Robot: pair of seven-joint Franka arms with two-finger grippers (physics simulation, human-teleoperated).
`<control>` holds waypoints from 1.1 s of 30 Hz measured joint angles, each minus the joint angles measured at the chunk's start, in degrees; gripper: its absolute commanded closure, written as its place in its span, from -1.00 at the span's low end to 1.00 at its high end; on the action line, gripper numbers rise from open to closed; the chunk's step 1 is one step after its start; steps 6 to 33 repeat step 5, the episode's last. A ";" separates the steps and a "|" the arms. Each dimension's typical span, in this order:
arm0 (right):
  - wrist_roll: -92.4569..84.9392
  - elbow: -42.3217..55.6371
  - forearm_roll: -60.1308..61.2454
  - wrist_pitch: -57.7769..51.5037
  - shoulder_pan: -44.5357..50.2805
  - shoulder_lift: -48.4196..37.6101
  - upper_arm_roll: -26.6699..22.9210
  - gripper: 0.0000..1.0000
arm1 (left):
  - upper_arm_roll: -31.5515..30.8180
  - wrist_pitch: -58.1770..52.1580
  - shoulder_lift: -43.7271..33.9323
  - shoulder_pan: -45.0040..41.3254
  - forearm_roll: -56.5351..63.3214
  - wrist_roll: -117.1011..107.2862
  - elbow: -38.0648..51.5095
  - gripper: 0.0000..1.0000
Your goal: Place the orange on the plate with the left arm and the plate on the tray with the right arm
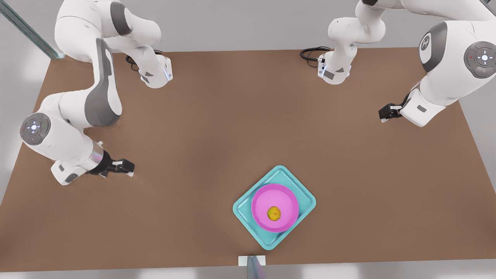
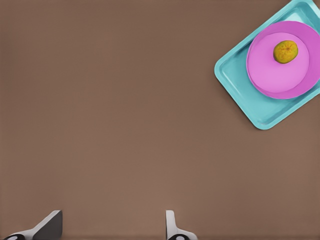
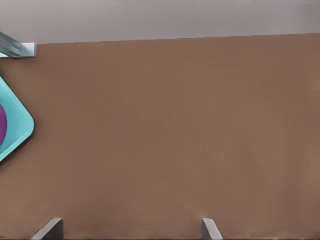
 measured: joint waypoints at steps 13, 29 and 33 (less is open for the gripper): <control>-5.37 -3.68 -6.51 -10.37 -0.09 -7.28 0.02 -1.00 | 0.01 -0.03 0.00 0.01 0.00 0.01 0.00 -1.00; -5.37 -3.68 -6.51 -10.37 -0.09 -7.28 0.02 -1.00 | 0.01 -0.03 0.00 0.01 0.00 0.01 0.00 -1.00; -5.37 -3.68 -6.51 -10.37 -0.09 -7.28 0.02 -1.00 | 0.01 -0.03 0.00 0.01 0.00 0.01 0.00 -1.00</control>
